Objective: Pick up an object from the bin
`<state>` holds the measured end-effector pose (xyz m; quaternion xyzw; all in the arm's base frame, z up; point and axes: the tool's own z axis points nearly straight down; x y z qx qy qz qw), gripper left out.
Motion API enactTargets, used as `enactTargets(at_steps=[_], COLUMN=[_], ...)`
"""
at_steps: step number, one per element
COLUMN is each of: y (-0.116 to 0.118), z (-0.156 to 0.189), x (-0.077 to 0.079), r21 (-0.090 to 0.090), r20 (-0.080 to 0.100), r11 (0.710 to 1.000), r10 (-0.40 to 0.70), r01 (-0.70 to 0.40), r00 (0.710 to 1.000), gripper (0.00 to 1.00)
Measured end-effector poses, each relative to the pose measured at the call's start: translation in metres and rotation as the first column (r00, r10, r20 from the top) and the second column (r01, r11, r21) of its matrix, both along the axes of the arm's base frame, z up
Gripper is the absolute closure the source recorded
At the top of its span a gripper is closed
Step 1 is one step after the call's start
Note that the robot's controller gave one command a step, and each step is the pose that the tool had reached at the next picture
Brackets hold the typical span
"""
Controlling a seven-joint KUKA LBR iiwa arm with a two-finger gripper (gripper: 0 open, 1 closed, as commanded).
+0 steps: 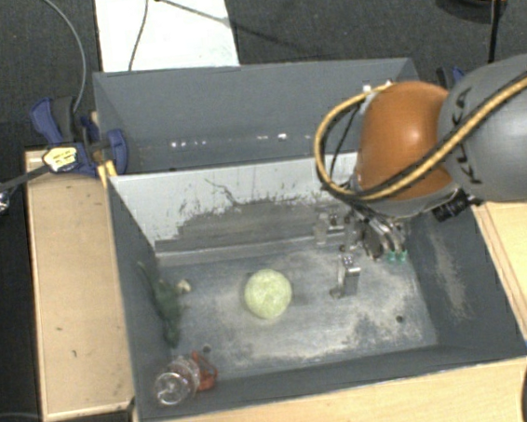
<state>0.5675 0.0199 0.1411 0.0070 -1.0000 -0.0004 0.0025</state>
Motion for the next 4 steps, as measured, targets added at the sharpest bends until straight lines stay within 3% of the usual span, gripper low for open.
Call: enactTargets(at_steps=[1,2,3,4], y=[0.0,0.046,0.076,0.088], z=[0.005,-0.037,-0.044,-0.03], x=[0.002,0.011,-0.005,0.0], r21=[0.0,-0.002,0.002,-0.001], r20=[0.008,0.011,0.004,0.013], r11=[1.0,0.975,0.968,0.981], r10=[0.0,0.22,0.253,0.194], r01=[0.0,-0.22,-0.253,-0.194], r00=[1.0,0.975,0.968,0.981], gripper=[0.0,0.0,0.0,0.0])
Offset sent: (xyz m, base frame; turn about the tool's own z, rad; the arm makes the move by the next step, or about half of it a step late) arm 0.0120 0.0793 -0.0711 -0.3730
